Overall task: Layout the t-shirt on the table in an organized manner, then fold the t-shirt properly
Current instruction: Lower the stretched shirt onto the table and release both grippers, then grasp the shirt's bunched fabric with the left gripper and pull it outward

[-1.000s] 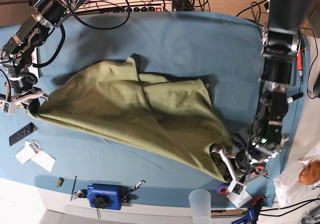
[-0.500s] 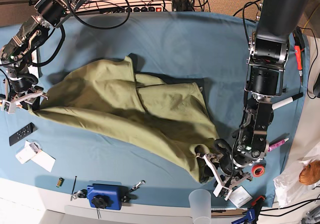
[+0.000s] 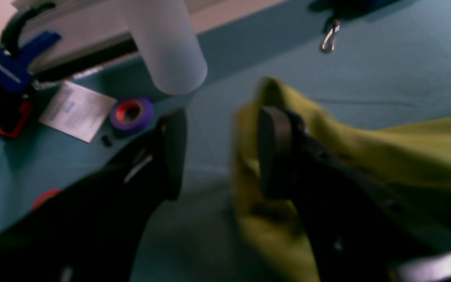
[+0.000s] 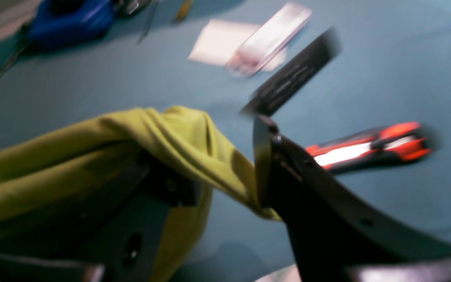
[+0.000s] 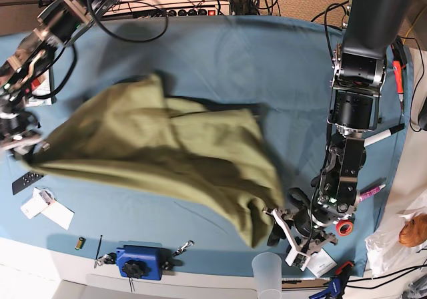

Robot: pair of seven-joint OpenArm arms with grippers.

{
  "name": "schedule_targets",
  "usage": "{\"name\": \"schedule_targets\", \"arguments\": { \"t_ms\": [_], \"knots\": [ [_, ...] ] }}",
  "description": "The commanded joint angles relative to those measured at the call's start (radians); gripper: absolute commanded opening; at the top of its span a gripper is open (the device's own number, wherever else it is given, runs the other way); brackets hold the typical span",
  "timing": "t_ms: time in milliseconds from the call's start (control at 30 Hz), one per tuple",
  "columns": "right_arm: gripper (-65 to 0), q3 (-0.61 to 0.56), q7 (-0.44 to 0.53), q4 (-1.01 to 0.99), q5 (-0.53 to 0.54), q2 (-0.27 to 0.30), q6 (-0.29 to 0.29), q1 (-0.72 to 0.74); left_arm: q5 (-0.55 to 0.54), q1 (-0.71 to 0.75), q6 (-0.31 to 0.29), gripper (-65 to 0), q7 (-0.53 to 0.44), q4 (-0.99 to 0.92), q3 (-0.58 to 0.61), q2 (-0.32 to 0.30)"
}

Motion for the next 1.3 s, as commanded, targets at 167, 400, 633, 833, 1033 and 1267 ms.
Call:
{"name": "schedule_targets", "arguments": {
  "t_ms": [167, 400, 633, 833, 1033, 1267],
  "knots": [
    [-43.0, 0.001, -0.085, -0.028, 0.002, 0.071, -0.048, 0.077, -0.01, -0.036, 0.014, -35.4, -0.007, 0.017, -0.007, -0.007],
    [-42.8, 0.001, -0.105, -0.19, 0.009, 0.06, -0.044, 0.07, -0.01, -0.036, 0.014, -35.4, 0.004, 0.017, -0.007, -0.006],
    [-33.8, 0.001, -0.275, -0.204, 0.114, 0.082, 0.002, 0.072, -0.01, -0.031, 0.013, -35.4, 0.051, 0.017, -0.007, -0.006],
    [-33.8, 0.004, -0.401, -0.204, 0.411, 0.159, 0.024, 0.074, -0.076, -0.031, 0.011, -35.4, 0.264, 0.021, -0.007, -0.007],
    [-33.8, 0.004, -0.398, -0.199, 0.429, 0.179, 0.122, 0.081, -0.308, -0.027, 0.01, -35.4, 0.563, 0.033, -0.007, -0.006],
    [-33.9, 0.003, -0.425, -0.2, 0.434, 0.179, 0.199, 0.081, -0.558, 0.075, -0.084, -35.4, 0.726, 0.032, -0.007, -0.004]
  ]
}}
